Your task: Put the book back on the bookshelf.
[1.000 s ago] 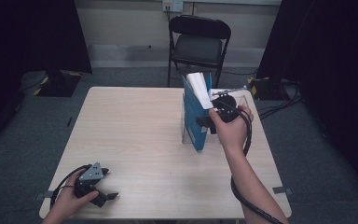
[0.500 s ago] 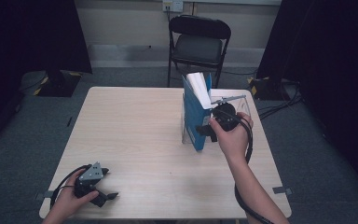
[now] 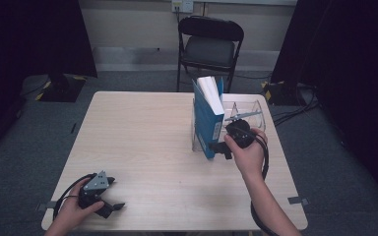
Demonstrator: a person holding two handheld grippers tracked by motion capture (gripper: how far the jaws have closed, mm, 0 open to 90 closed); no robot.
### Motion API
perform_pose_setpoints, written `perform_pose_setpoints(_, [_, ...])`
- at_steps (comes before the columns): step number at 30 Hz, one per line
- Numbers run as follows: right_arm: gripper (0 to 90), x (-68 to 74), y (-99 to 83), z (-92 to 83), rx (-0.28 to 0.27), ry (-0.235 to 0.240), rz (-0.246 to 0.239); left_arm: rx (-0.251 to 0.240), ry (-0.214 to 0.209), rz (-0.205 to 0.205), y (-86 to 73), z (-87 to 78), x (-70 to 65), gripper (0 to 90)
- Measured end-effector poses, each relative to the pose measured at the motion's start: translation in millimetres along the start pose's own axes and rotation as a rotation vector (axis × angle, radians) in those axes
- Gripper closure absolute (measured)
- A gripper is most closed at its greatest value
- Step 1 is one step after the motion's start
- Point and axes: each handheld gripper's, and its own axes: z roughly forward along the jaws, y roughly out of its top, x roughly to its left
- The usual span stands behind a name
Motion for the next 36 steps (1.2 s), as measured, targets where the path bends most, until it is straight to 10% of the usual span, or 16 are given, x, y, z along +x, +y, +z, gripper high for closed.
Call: perform_pose_setpoints(36, [18.2,-22.4,-74.8,30.6,0.029,0.068,0.040,-0.002,0.002,0.000,-0.1,0.2,-0.1,0.0])
